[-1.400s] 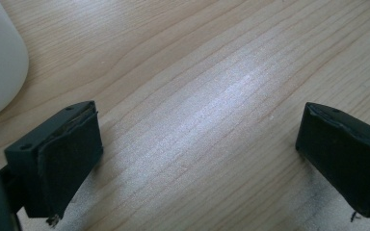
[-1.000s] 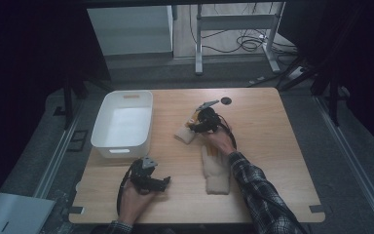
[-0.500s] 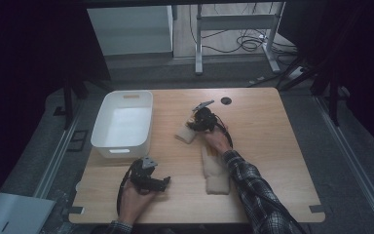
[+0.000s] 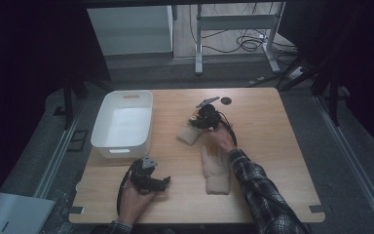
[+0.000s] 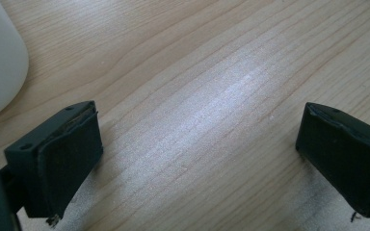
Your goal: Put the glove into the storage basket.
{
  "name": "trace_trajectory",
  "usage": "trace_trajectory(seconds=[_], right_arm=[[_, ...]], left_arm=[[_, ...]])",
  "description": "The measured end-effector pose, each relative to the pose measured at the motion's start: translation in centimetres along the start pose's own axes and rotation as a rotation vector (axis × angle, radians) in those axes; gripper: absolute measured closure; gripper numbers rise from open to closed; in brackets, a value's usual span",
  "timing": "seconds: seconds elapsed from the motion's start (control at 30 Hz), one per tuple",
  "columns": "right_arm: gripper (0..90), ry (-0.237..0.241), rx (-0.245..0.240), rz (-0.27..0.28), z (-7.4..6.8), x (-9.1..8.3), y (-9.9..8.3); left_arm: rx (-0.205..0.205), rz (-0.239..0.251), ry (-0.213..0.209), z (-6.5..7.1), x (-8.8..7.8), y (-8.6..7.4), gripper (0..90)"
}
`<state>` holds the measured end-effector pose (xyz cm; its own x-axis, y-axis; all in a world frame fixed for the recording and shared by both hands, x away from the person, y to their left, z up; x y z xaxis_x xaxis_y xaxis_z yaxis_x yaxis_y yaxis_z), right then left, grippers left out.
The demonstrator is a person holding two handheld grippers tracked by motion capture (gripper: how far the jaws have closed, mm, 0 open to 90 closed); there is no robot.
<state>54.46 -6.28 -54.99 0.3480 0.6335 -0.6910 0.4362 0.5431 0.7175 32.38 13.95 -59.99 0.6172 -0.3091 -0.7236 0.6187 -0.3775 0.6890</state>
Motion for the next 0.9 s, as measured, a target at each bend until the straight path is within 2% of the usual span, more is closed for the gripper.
trace_trajectory(seconds=[0.67, 0.9], right_arm=[[66.1, 0.069, -0.051, 0.032, -1.8, -5.4, 0.8], [66.0, 0.098, -0.097, 0.025, -3.1, -7.6, 0.6]], left_arm=[[0.001, 0.0, 0.0, 0.0, 0.0, 0.0, 2.2], [0.002, 0.0, 0.001, 0.0, 0.0, 0.0, 2.2]])
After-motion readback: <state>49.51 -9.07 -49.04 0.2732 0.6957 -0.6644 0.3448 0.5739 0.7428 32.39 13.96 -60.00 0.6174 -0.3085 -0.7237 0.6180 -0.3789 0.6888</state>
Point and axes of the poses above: each handheld gripper's, and its own axes: x roughly forward along the jaws, y roughly out of its top, z roughly to its right, the point moved 4 cm from there along x, roughly forward along the jaws, and after that the axes turned 7 degrees about y, right-handed, at the moved point
